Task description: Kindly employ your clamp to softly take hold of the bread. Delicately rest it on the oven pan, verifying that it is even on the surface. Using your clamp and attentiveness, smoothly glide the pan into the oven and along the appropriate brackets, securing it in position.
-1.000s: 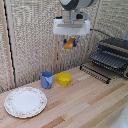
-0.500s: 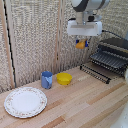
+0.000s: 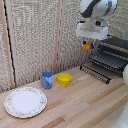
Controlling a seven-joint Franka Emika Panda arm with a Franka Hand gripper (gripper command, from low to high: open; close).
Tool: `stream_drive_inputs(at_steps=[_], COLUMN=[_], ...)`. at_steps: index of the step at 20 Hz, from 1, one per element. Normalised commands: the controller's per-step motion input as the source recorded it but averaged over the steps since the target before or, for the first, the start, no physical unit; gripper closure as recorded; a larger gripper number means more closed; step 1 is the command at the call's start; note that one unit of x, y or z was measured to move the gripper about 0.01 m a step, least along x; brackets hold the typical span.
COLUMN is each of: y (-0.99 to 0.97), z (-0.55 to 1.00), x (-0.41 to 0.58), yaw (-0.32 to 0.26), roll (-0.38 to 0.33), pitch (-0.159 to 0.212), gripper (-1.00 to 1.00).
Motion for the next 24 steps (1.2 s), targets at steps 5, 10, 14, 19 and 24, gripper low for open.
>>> stream_drive_inputs(at_steps=[5, 10, 14, 19, 24], y=[-0.80, -0.80, -0.80, -0.79, -0.78], z=[0.14, 0.21, 0.05, 0.00, 0.00], x=[0.537, 0.313, 0.231, 0.138, 0.103], yaw=[-0.071, -0.094, -0.105, -0.114, -0.102], roll=[0.013, 0.003, 0.000, 0.000, 0.000], pitch=[0.000, 0.026, 0.065, 0.075, 0.039], gripper=[1.00, 1.00, 1.00, 1.00, 1.00])
